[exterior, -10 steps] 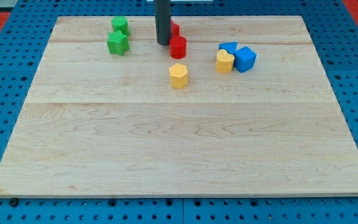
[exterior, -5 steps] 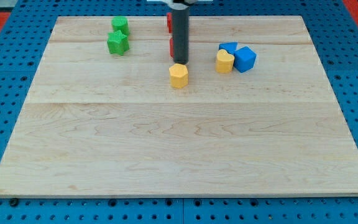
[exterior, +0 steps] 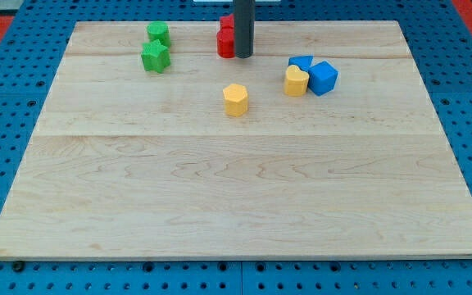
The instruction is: Place the red blocks towards the top center
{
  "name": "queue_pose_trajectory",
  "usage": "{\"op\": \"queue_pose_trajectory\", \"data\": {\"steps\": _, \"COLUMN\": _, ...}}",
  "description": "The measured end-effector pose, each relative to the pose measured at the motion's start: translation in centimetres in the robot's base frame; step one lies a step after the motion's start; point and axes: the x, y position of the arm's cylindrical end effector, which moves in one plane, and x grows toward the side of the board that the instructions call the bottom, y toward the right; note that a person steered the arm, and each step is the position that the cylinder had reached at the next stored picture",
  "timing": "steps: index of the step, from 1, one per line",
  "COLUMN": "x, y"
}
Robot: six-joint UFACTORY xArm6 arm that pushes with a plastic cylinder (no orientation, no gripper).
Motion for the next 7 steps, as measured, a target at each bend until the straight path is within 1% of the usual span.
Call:
{"op": "queue_pose_trajectory", "data": {"steps": 1, "x": 0.0, "y": -4.2}}
{"op": "queue_pose_trajectory", "data": {"steps": 2, "x": 0.0, "y": -3.3}}
{"op": "queue_pose_trajectory", "data": {"steps": 3, "x": 0.8, "y": -7.5}}
{"op": "queue_pose_trajectory", "data": {"steps": 4, "x": -0.4, "y": -10.9}}
{"op": "queue_pose_trajectory", "data": {"steps": 5, "x": -2.1, "y": -10.0}}
{"op": "queue_pose_trajectory", "data": {"steps": 6, "x": -3.1, "y": -6.0}}
{"op": "queue_pose_trajectory", "data": {"steps": 7, "x": -3.1, "y": -5.6}}
